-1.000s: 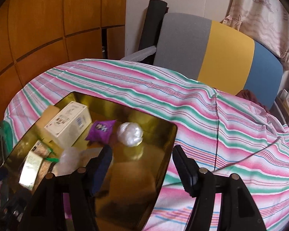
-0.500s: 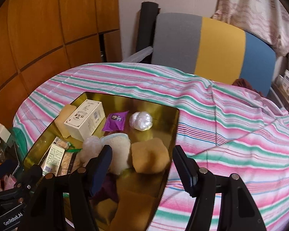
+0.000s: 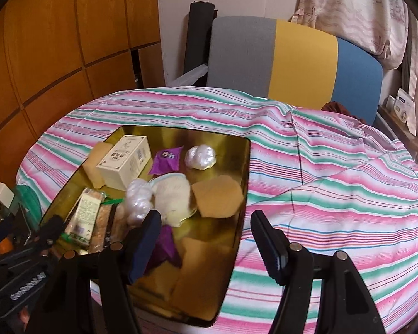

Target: Organize objects

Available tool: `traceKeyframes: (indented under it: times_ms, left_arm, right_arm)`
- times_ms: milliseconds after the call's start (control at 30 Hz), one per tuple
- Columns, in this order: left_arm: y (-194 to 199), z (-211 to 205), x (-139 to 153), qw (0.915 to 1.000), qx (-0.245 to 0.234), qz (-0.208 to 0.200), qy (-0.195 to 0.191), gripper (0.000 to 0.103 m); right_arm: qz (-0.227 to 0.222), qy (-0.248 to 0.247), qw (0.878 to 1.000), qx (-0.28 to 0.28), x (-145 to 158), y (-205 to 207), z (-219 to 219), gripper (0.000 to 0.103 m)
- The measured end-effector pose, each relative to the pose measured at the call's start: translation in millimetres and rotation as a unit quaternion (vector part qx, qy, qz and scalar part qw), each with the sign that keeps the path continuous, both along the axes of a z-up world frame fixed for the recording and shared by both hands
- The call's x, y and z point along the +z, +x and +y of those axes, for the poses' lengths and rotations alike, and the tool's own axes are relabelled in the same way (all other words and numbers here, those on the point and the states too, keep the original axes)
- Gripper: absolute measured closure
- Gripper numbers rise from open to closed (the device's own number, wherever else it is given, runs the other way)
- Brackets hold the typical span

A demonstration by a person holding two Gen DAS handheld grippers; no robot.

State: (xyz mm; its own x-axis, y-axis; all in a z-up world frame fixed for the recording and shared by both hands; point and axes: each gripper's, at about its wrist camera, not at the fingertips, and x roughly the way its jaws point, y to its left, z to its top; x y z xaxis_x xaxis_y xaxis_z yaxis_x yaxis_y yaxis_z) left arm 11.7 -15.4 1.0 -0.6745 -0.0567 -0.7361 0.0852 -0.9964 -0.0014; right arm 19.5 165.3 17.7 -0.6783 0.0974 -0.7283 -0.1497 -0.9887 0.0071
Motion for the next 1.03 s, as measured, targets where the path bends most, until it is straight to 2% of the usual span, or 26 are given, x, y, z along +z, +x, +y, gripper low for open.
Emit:
traceKeyframes:
  times_ms: [133, 267, 400, 633, 1033]
  left_arm:
    - [-1, -1, 1, 1.0, 0.0, -0.004, -0.001, 0.0]
    - [2, -3, 6, 0.9998, 0.01, 0.013, -0.013, 0.0]
    - [3, -1, 11, 0.9997, 0.0, 0.02, -0.016, 0.0]
    - [3, -2, 9, 0.9999, -0.003, 0.005, 0.008, 0.0]
    - [4, -2, 5, 0.9998, 0.017, -0.001, -0.011, 0.0]
  right_arm:
    - [0.002, 0.004, 1.0, -0.008, 2, 2, -4, 0.035]
    - [-0.001, -0.001, 1.0, -0.009, -1, 0, -3, 0.035]
    - [-0.002, -0.007, 1.0, -0.012, -1, 0, -2, 0.035]
    - [0.005, -0.004, 1.0, -0.017, 3, 0, -2, 0.035]
    - [0.002, -0.007, 1.0, -0.02, 1, 0, 1, 0.035]
